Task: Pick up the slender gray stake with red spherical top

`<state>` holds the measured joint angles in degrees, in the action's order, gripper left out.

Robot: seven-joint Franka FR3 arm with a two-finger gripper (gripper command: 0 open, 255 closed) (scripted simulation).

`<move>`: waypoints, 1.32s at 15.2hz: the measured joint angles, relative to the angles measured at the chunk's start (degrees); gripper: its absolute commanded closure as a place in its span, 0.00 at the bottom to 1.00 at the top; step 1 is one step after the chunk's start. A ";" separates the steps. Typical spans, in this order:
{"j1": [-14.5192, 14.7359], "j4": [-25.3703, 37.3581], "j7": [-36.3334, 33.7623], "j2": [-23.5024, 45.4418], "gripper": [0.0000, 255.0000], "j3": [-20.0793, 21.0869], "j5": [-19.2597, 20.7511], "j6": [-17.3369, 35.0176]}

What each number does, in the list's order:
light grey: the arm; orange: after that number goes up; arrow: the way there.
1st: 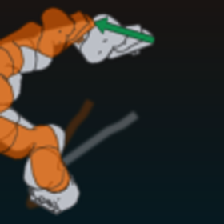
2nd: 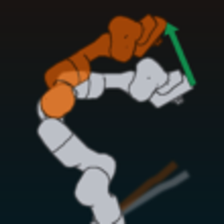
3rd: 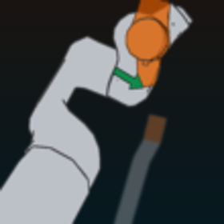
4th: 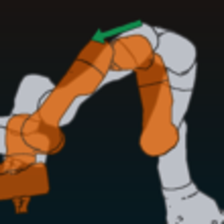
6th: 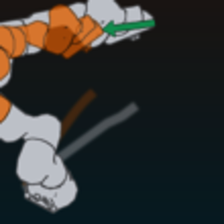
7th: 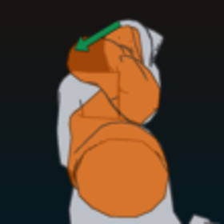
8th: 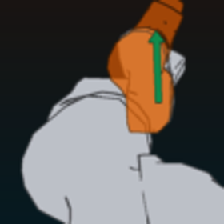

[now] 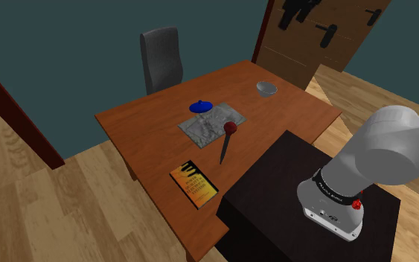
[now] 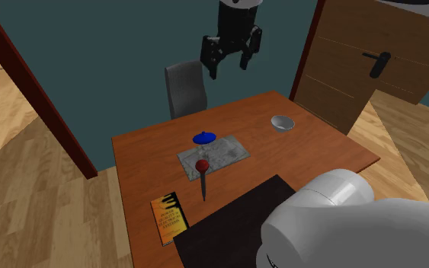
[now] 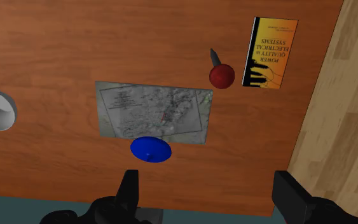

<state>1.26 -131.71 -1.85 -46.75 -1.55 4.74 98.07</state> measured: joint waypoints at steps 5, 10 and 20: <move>0.62 -4.79 0.97 0.73 0.00 -1.09 -0.73 4.49; 1.90 -11.70 2.39 3.63 0.00 -2.51 -2.26 12.69; 5.36 -22.48 7.81 15.03 0.00 -6.38 -6.27 31.44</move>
<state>6.62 -154.19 5.96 -31.72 -7.93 -1.53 129.52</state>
